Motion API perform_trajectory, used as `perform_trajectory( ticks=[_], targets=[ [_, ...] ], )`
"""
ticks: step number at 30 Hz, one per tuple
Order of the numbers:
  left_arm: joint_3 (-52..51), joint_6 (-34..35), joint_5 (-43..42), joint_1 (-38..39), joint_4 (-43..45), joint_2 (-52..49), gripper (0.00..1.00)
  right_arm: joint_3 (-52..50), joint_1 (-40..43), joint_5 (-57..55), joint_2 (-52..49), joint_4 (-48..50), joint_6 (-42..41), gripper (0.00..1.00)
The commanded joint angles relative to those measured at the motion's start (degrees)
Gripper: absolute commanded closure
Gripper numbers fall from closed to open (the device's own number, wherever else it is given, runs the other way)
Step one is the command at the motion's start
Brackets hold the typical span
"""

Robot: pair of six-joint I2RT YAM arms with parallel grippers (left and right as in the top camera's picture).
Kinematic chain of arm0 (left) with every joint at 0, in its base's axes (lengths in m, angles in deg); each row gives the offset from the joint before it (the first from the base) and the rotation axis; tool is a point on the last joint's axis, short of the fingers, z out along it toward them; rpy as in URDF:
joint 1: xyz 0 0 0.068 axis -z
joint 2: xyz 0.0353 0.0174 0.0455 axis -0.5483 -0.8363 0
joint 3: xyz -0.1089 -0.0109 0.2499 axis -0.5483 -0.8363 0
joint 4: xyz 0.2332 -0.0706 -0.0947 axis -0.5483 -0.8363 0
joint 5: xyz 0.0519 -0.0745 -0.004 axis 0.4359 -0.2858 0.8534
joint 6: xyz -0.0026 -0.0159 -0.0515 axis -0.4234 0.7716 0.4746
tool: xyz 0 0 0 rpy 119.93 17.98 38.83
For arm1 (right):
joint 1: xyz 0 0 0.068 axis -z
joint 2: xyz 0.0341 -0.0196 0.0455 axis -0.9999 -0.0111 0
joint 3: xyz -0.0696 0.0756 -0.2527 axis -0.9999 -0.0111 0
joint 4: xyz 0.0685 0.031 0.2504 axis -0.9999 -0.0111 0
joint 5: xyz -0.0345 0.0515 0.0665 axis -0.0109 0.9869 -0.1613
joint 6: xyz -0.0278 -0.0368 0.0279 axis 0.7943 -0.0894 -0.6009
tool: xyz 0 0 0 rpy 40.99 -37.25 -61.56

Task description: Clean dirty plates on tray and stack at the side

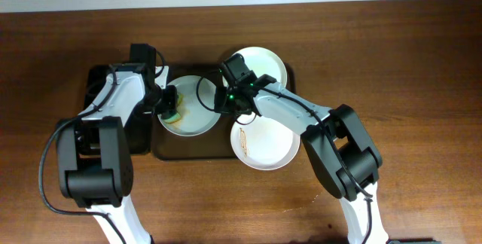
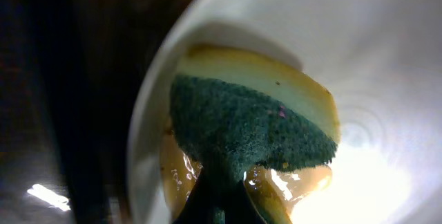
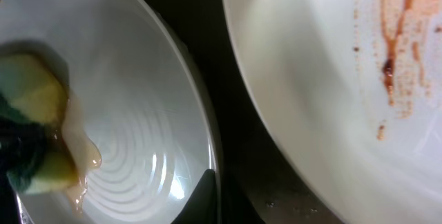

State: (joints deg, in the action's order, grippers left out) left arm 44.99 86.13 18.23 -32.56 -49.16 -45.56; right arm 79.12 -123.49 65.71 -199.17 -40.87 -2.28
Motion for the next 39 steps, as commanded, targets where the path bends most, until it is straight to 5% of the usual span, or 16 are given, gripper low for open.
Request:
perform_trajectory(
  ticks=[1, 3, 8, 11, 16, 19, 23, 25, 28, 32, 35, 36, 39],
  targets=[
    [-1.57, 2.19, 9.35, -0.35, 10.4, -0.46, 1.0, 0.92, 0.04, 0.17, -0.81, 0.61, 0.57, 0.96],
    [-1.57, 0.44, 3.67, 1.09, 13.42, -0.46, 1.0, 0.92, 0.04, 0.15, -0.81, 0.7, 0.59, 0.96],
    [-1.57, 0.46, -14.16, 3.54, 0.79, -0.48, 1.0, 0.92, 0.04, 0.37, -0.81, 0.76, 0.59, 0.96],
    [-1.57, 0.52, -20.41, 3.5, 0.63, -0.48, 1.0, 0.92, 0.04, 0.92, -0.81, 0.76, 0.61, 0.96],
    [-1.57, 3.96, 3.02, 3.34, 14.91, -0.5, 1.0, 0.92, 0.04, 1.22, -0.81, 0.72, 0.61, 0.96],
    [-1.57, 3.93, 8.9, 3.39, 8.33, -0.5, 1.0, 0.92, 0.04, 1.44, -0.81, 0.74, 1.68, 0.96],
    [-1.57, 3.37, -6.64, 3.65, -9.35, -0.5, 0.99, 0.92, 0.02, 1.66, -0.81, 0.74, 1.68, 0.96],
    [-1.57, 3.04, -19.45, 3.72, -7.34, -0.5, 1.0, 0.9, 0.02, 2.93, -0.81, 0.59, 1.9, 0.96],
    [-1.05, 5.84, -22.47, 3.15, 1.68, -0.5, 1.0, 0.9, -0.02, 2.89, -0.81, 0.04, 1.9, 0.96],
    [16.22, 5.14, -13.7, -1.36, -12.94, -0.31, 1.0, 0.85, -0.02, 2.64, -1.05, -0.81, 1.88, 0.96],
    [31.95, 3.91, 3.23, -4.31, -31.63, -0.31, 1.0, 0.85, -0.02, 2.67, -1.25, -0.96, 1.88, 0.95],
    [32.79, 5.62, 12.98, -5.7, -34.71, -0.31, 1.0, 0.85, -0.02, 2.67, -1.25, -0.98, 1.88, 0.9],
    [26.32, 5.66, 14.36, -9.44, -33.77, -0.66, 1.0, 0.85, -0.02, 2.67, -1.25, -0.26, 1.9, 0.75]
  ],
)
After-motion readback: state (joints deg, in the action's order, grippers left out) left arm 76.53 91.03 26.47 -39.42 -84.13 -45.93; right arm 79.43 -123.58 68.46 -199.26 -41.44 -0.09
